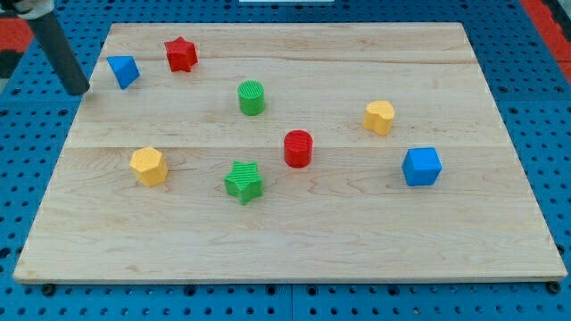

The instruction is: Push the blue triangle to the left of the red star

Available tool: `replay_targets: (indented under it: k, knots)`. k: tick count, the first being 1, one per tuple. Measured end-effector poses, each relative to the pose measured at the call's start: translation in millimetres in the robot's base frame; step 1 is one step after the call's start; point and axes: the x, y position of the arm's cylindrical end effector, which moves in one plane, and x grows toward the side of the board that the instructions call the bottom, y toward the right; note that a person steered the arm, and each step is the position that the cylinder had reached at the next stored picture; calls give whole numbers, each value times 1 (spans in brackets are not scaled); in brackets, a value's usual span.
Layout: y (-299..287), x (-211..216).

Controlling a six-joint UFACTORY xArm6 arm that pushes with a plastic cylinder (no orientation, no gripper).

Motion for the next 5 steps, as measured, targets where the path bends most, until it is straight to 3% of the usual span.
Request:
replay_targets:
  k: [3, 4, 5]
  knots:
    - [76, -42]
    - [52, -27]
    - [108, -11]
